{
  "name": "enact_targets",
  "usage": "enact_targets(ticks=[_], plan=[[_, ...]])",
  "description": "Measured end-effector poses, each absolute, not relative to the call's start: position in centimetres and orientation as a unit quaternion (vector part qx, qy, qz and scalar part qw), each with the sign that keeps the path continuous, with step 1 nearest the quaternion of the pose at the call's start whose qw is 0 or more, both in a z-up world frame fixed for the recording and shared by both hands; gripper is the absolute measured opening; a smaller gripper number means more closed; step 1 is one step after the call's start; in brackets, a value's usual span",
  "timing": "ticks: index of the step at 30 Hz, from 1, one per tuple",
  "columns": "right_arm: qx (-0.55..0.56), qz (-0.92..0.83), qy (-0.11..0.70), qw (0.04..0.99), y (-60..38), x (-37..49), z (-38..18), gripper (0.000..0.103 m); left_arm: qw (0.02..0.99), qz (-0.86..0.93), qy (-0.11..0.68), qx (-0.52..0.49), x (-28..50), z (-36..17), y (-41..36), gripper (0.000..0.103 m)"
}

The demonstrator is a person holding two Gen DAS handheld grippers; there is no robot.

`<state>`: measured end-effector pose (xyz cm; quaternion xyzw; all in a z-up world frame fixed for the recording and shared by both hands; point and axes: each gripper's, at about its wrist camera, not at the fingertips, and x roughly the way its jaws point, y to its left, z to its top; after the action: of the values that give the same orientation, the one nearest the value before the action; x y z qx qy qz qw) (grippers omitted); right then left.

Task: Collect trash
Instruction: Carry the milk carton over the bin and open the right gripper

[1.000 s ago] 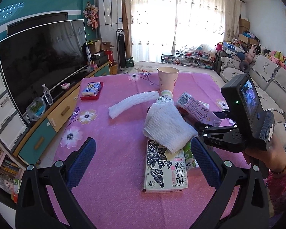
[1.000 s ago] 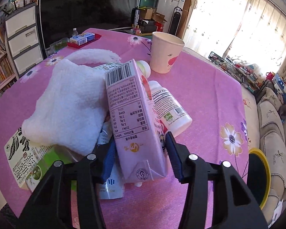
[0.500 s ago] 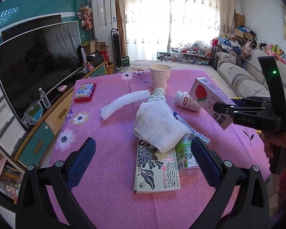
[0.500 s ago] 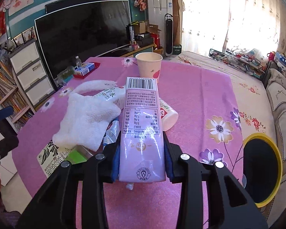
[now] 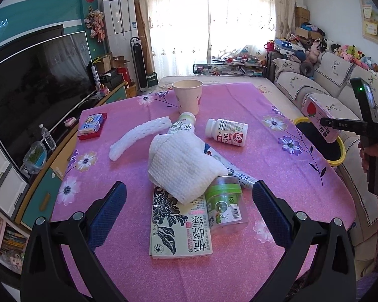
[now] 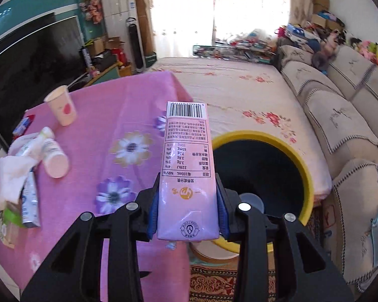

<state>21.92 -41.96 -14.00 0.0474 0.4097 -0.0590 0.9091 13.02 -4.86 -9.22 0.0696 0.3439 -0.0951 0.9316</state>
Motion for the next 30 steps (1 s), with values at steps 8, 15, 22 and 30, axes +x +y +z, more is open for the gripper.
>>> enact_targets(ticks=[8, 15, 22, 30], plan=[[0.068, -0.117, 0.465, 0.875, -47.5, 25.1, -19.8, 0.036, 0.925, -0.108, 0.353, 0.087, 13.7, -9.6, -7.4, 0.098], [0.079, -0.128, 0.481, 0.864, -49.5, 26.8, -22.1, 0.036, 0.921, -0.113, 0.359, 0.098, 14.1, -9.9, -8.7, 0.098], [0.081, -0.135, 0.451, 0.879, -49.5, 26.0, -20.7, 0.062, 0.919, -0.115, 0.363, 0.100, 14.2, -10.3, -9.1, 0.098], [0.073, -0.110, 0.417, 0.899, -46.2, 21.9, -18.3, 0.062, 0.916, -0.098, 0.378, 0.096, 13.9, -11.1, -7.3, 0.098]])
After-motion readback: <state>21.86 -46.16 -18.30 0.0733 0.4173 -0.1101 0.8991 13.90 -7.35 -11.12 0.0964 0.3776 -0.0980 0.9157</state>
